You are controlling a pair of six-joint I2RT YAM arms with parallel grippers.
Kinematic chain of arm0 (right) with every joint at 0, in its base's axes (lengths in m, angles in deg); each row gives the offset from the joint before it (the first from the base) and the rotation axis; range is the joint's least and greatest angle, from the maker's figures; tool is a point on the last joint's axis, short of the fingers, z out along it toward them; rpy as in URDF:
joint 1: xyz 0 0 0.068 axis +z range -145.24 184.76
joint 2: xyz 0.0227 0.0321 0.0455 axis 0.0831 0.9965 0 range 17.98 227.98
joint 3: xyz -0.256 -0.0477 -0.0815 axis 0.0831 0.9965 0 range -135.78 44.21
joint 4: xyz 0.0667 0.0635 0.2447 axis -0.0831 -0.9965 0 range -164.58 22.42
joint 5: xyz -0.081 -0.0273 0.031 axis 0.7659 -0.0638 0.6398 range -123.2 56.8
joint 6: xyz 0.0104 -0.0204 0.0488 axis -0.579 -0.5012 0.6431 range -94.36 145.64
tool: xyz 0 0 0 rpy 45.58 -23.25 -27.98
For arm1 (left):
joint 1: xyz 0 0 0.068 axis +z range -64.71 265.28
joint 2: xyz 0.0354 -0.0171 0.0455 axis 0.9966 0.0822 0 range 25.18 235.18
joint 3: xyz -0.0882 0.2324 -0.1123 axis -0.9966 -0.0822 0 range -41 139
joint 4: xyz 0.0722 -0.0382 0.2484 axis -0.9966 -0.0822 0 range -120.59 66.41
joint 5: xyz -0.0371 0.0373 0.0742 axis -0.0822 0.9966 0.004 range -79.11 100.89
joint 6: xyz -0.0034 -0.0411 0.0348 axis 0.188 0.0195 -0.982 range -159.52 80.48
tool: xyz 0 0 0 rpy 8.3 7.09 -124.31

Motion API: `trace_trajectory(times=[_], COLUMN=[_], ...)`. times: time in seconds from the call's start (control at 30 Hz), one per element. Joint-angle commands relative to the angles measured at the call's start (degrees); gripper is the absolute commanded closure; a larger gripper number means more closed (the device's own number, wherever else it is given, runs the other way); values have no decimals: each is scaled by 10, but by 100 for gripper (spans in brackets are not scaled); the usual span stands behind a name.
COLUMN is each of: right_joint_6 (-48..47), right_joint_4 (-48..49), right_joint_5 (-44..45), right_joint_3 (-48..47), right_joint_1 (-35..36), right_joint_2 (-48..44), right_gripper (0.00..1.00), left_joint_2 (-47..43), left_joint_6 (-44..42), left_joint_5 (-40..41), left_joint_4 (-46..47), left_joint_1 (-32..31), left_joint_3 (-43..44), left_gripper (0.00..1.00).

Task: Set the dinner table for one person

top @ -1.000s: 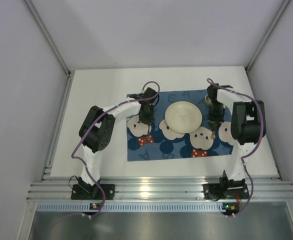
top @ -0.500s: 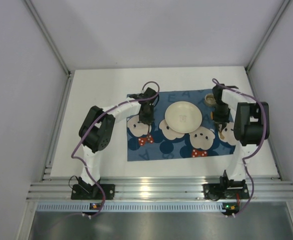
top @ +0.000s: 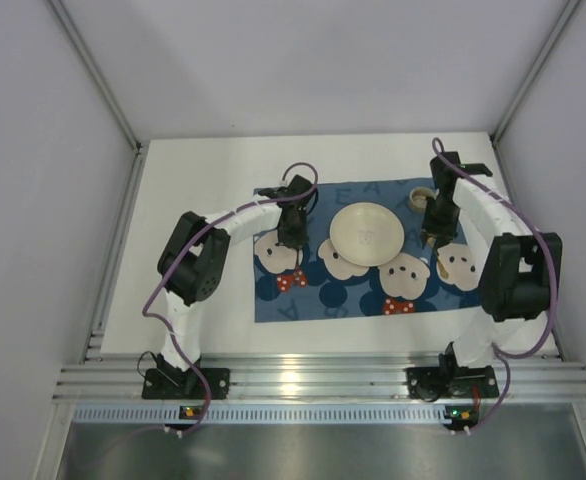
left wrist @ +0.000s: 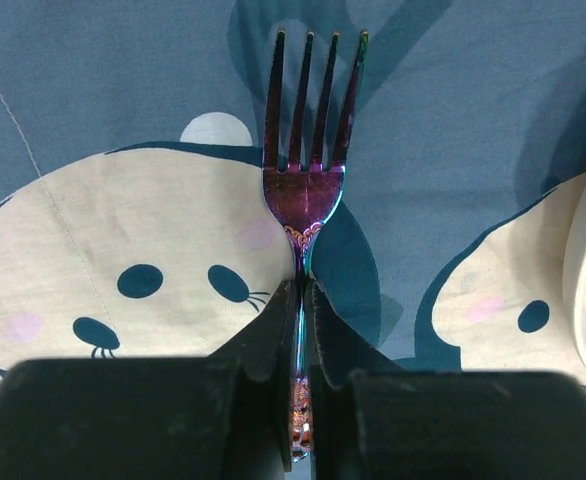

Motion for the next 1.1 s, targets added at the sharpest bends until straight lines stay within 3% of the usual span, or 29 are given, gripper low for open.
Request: trace_trajectory(times=[0.0,0.23,0.47,0.53,0.6,0.67,0.7,0.73,0.8,0.83,1.03,1.07], right_joint_6=[10,11,11,5,-4,-4,-2,-2,3,5,21,26], right_joint_4=[-27,-51,-62,-63,-65,-74,-75,-78,-79,-79,-69,-61], right_joint_5=[-31,-44,-69,-79,-83,-83,-82,-87,-93,-98,-103,-105], right_joint_3=[-13,4,39,38,33,27,26,25,23,19,7,11], right_joint_1=[9,11,11,12,11,13,14,15,15,15,25,26], right_joint_2=[-65,-150,-220,-247,-267,-295,-303,-322,-342,-364,-452,-464], right_gripper=[69,64,59,52,36,21,19,17,12,11,2,0], left_joint_2=[-5,-2,-22,-30,-43,-68,-78,-102,-131,-164,-276,-320], left_joint_6=[18,29,35,35,32,28,19,14,-7,-15,-44,-56], left_joint_5=[23,37,54,59,72,90,97,114,132,158,282,322], left_joint_4=[-26,-54,-61,-69,-76,-82,-83,-80,-71,-55,25,82], left_joint_1=[6,6,5,6,6,5,6,5,5,5,12,12], left_joint_3=[16,32,24,30,36,39,38,36,18,10,-96,-147], left_gripper=[91,81,60,59,58,51,46,35,21,4,2,2])
